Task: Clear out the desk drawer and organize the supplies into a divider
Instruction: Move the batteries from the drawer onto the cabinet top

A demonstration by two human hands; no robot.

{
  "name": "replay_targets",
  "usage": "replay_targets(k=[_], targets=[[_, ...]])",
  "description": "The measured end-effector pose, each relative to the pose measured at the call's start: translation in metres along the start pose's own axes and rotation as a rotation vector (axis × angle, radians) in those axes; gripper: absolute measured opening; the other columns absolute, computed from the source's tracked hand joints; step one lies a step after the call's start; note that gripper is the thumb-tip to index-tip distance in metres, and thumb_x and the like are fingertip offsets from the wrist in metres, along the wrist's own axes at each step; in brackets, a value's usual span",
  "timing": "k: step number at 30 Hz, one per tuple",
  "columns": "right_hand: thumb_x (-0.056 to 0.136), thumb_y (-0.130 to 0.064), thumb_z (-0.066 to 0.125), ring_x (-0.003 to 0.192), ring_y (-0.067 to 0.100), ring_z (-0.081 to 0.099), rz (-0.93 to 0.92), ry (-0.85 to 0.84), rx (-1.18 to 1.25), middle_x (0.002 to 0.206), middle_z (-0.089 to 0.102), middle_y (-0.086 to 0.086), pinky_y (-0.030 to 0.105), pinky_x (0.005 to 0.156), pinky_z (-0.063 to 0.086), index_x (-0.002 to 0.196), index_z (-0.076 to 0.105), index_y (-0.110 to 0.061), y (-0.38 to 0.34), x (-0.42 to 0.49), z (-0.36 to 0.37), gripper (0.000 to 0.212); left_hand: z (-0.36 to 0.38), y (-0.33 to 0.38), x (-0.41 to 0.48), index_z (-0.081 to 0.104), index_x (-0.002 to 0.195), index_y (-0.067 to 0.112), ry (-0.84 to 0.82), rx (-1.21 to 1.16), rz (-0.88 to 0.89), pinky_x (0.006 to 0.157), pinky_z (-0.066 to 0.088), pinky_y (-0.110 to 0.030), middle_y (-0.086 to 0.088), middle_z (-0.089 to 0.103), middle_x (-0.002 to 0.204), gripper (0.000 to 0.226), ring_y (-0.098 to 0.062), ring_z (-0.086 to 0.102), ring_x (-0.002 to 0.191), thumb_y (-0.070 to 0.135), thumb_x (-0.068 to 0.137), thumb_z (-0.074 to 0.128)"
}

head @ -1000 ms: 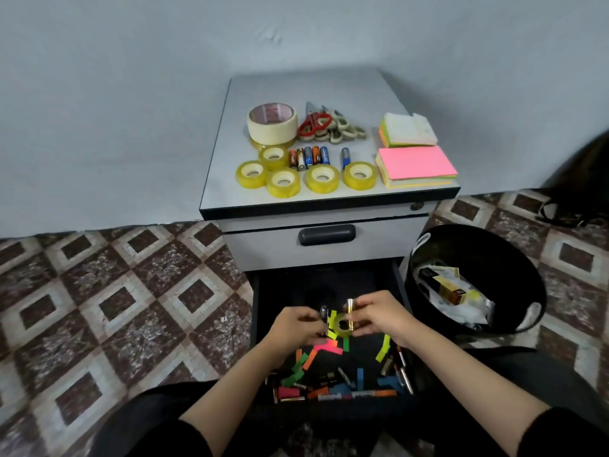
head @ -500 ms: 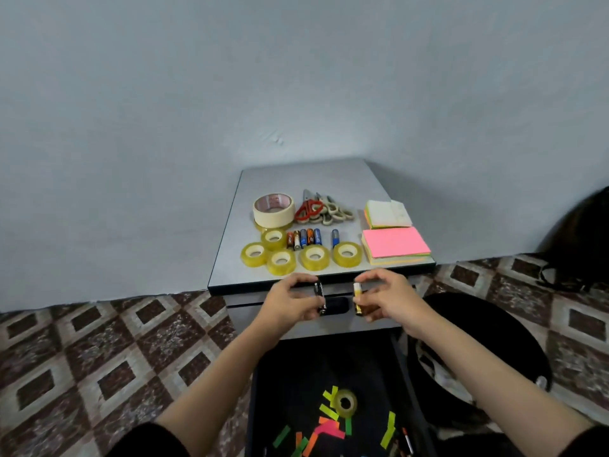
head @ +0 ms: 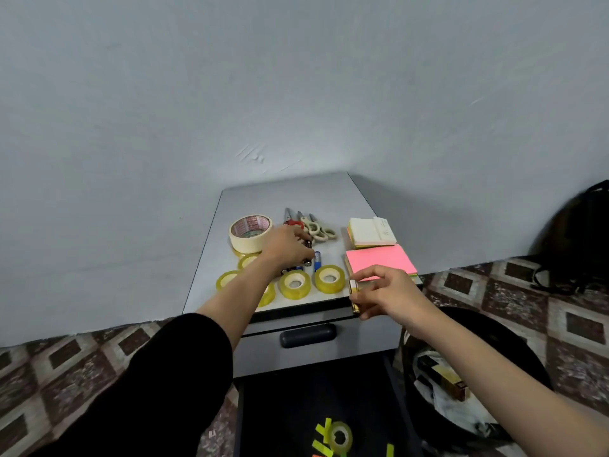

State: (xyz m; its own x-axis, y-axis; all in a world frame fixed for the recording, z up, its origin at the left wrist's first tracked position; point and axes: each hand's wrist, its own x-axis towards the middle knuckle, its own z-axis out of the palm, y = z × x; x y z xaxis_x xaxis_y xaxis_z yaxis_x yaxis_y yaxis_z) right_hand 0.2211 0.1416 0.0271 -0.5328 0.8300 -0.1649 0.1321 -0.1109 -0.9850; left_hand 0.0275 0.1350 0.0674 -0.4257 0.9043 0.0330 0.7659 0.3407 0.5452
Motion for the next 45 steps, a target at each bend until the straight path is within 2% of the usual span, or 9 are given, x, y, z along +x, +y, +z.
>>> replay_targets(k=[6,13,17,19,24,26,30,40,45], targets=[[0.077,0.009,0.068,0.051,0.02,0.057,-0.022,0.0,-0.02,0.065,0.061,0.012,0.024,0.051,0.055,0.092,0.061,-0.007,-0.009,0.006,-0.008,0.023,0.006,0.002,0.012,0.064,0.117,0.015,-0.088,0.176,0.007,0.07,0.044,-0.02,-0.004,0.064,0.11,0.037,-0.016,0.059,0.089,0.018,0.08,0.067],[0.078,0.007,0.069,0.043,0.012,0.059,-0.015,-0.006,-0.057,0.066,0.061,0.01,0.021,0.045,0.052,0.091,0.059,-0.008,-0.015,0.011,-0.006,0.023,0.015,-0.003,0.021,0.069,0.096,0.012,-0.104,0.268,0.002,0.064,0.042,-0.021,0.001,0.06,0.084,0.016,-0.016,0.055,0.085,0.018,0.082,0.067],[0.076,0.005,0.072,0.055,0.02,0.06,-0.037,0.073,-0.17,0.076,0.061,0.009,0.031,0.056,0.057,0.09,0.059,-0.01,-0.025,0.034,0.005,0.024,0.013,-0.014,0.024,0.068,0.102,0.012,-0.021,0.183,0.001,0.077,0.048,-0.026,-0.006,0.065,0.1,0.021,-0.018,0.06,0.09,0.018,0.082,0.066],[0.075,0.004,0.073,0.06,0.022,0.062,-0.075,0.129,-0.286,0.088,0.061,0.01,0.029,0.053,0.057,0.089,0.059,-0.011,-0.032,0.056,0.014,0.025,0.011,-0.018,0.022,0.069,0.104,0.007,0.046,0.118,-0.004,0.079,0.05,-0.029,-0.009,0.068,0.106,0.023,-0.022,0.062,0.092,0.015,0.083,0.062],[0.077,-0.001,0.069,0.09,0.032,0.066,-0.106,0.211,-0.578,0.106,0.065,0.017,0.039,0.08,0.056,0.088,0.063,-0.006,-0.043,0.106,0.043,0.014,0.004,-0.035,0.011,0.068,0.105,0.006,0.142,-0.057,-0.02,0.069,0.047,-0.025,-0.01,0.068,0.098,0.022,-0.018,0.059,0.079,0.013,0.086,0.058],[0.081,-0.005,0.063,0.097,0.032,0.063,-0.065,0.229,-0.74,0.112,0.062,0.017,0.03,0.079,0.052,0.104,0.064,-0.002,-0.043,0.116,0.052,0.022,0.0,-0.041,0.006,0.067,0.103,0.007,0.129,-0.136,-0.043,0.066,0.051,-0.026,-0.009,0.067,0.092,0.021,-0.017,0.059,0.072,0.013,0.086,0.058],[0.087,-0.007,0.054,0.109,0.033,0.056,-0.034,0.241,-0.961,0.121,0.056,0.018,0.034,0.083,0.047,0.115,0.056,0.0,-0.044,0.121,0.063,0.029,-0.009,-0.054,0.002,0.066,0.103,0.011,0.111,-0.196,-0.056,0.051,0.042,-0.012,-0.004,0.063,0.086,0.017,-0.006,0.056,0.061,0.015,0.087,0.059],[0.086,-0.01,0.057,0.099,0.031,0.06,-0.008,0.22,-1.029,0.112,0.061,0.015,0.03,0.07,0.043,0.11,0.058,-0.001,-0.046,0.117,0.068,0.025,-0.016,-0.08,-0.012,0.066,0.1,0.014,0.126,-0.267,-0.106,0.069,0.045,-0.022,-0.007,0.065,0.09,0.014,-0.013,0.058,0.074,0.019,0.088,0.061],[0.082,-0.005,0.058,0.095,0.029,0.061,-0.153,0.303,-0.982,0.105,0.066,0.012,0.031,0.077,0.05,0.101,0.067,-0.005,-0.045,0.105,0.068,0.021,-0.015,-0.079,-0.034,0.064,0.096,0.013,0.122,-0.353,-0.077,0.048,0.043,-0.008,-0.003,0.064,0.078,0.01,-0.006,0.056,0.061,0.018,0.089,0.06]])
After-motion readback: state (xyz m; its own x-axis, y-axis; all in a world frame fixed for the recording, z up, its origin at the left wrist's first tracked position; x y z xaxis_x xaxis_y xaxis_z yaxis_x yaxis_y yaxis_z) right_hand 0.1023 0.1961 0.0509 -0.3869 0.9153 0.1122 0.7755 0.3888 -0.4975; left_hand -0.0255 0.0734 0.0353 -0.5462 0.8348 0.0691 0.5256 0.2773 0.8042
